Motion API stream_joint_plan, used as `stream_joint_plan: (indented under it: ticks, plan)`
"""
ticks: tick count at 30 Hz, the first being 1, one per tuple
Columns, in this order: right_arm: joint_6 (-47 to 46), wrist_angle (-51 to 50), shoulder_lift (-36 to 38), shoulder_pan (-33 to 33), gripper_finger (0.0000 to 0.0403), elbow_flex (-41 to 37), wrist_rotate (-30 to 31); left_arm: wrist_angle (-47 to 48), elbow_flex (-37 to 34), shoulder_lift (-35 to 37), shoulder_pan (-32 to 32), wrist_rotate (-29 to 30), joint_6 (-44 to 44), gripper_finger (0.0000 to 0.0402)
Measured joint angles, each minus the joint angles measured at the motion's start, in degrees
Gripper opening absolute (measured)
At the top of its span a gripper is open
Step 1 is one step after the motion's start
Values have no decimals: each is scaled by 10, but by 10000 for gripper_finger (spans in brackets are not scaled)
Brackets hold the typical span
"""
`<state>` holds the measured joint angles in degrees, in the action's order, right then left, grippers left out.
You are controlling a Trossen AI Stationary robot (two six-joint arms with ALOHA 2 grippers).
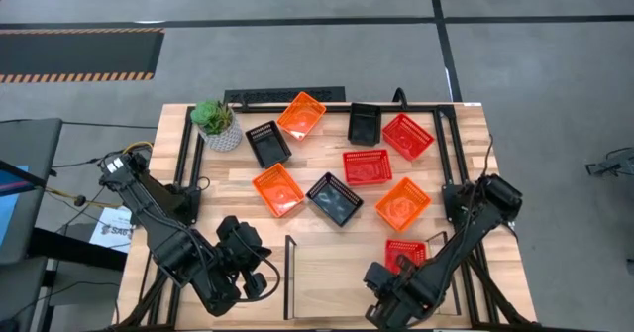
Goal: Stack baskets on shelf by color
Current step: Put the bottom left red bin on the shelf, then stack the bottom red bin on top of the red bin on the shelf
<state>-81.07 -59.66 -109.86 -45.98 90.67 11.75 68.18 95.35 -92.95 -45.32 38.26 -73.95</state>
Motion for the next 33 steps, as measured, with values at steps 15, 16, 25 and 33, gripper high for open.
stream_joint_plan:
  ticks: [15, 16, 25, 33]
  plan:
    - [-85, 12, 0, -45, 8, 0, -12, 0, 0, 0, 0, -2, 0, 0]
    - [-84, 20, 0, -46, 9, 0, -12, 0, 0, 0, 1, -4, -1, 0]
    - [36, -35, 1, -24, 28, 126, -9, 2, 59, 11, 33, -9, 56, 34]
    - [41, -307, 2, -11, 73, 262, 88, -4, 130, 12, 141, 2, 205, 159]
